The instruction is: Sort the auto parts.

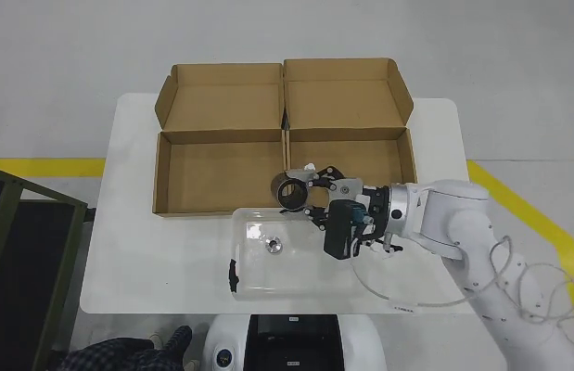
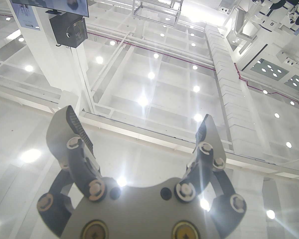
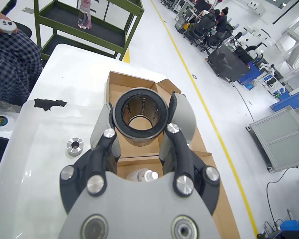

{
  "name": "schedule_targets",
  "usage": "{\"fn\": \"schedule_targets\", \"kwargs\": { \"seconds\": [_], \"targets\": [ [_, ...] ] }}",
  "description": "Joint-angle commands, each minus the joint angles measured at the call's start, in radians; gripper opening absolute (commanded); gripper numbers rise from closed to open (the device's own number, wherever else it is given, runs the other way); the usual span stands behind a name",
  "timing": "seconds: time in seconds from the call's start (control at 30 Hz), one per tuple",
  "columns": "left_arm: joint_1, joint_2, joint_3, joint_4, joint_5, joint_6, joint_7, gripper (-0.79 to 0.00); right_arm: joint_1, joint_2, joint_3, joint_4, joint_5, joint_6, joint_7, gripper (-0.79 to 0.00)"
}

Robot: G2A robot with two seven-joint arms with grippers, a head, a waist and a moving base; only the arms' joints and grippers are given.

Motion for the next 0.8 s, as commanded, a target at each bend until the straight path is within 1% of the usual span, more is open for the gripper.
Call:
{"fn": "schedule_targets", "kwargs": {
  "seconds": [0.0, 0.4, 0.77],
  "targets": [
    [0.000, 0.000, 0.000, 0.000, 0.000, 0.000, 0.000, 0.000, 0.009, -0.001, -0.003, -0.002, 0.001, 0.004, -0.002, -0.785],
    [0.000, 0.000, 0.000, 0.000, 0.000, 0.000, 0.000, 0.000, 0.050, -0.011, -0.033, -0.011, 0.007, 0.023, -0.017, -0.785],
    [0.000, 0.000, 0.000, 0.000, 0.000, 0.000, 0.000, 0.000, 0.064, -0.018, -0.056, -0.005, 0.011, 0.027, -0.029, -0.785]
  ]
}}
